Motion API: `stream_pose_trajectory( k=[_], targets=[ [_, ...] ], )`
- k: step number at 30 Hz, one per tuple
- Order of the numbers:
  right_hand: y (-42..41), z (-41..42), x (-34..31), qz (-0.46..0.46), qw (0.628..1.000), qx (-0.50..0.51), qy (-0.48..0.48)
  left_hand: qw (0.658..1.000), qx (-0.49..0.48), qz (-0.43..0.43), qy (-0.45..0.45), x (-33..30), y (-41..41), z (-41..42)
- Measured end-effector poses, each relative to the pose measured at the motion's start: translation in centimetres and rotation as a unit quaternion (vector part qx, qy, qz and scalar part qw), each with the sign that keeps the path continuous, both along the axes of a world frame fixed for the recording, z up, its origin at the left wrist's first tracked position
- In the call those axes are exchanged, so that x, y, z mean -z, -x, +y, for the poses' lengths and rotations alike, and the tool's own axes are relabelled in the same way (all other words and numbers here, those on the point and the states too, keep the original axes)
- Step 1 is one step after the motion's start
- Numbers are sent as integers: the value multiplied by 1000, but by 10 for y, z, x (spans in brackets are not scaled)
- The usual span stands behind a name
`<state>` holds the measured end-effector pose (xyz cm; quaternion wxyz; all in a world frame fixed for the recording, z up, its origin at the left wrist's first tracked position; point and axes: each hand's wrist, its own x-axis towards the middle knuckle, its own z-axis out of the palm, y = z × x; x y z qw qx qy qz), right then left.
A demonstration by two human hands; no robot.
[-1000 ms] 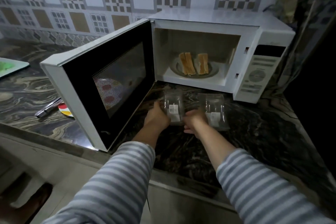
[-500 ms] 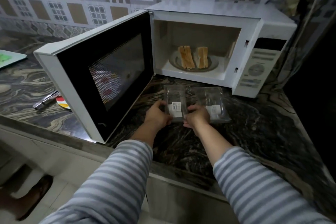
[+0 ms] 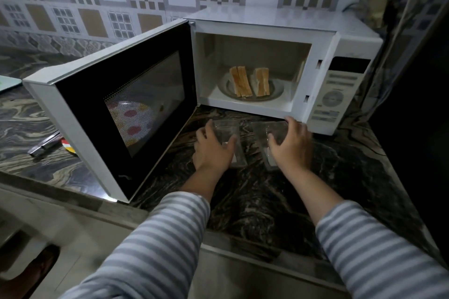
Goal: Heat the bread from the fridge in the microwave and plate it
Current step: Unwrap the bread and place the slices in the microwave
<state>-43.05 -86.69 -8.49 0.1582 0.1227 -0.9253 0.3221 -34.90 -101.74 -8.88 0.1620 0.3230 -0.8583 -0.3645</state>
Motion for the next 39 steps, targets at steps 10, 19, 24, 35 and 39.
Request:
stream_pose_trajectory(
  k=[10, 19, 24, 35, 39],
  targets=[
    [1, 2, 31, -77, 996, 2, -41, 999, 5, 25, 41, 23, 20, 18],
    [-19, 3, 6, -7, 998, 31, 57, 987, 38, 136, 75, 2, 4, 14],
    [-24, 6, -49, 74, 992, 36, 93, 967, 48, 225, 107, -41, 7, 11],
    [53, -7, -199, 90, 989, 55, 106, 943, 79, 279, 164, -191, 94, -10],
    [114, -19, -236, 21, 996, 52, 67, 966, 90, 195, 147, -229, 153, -23]
  ],
)
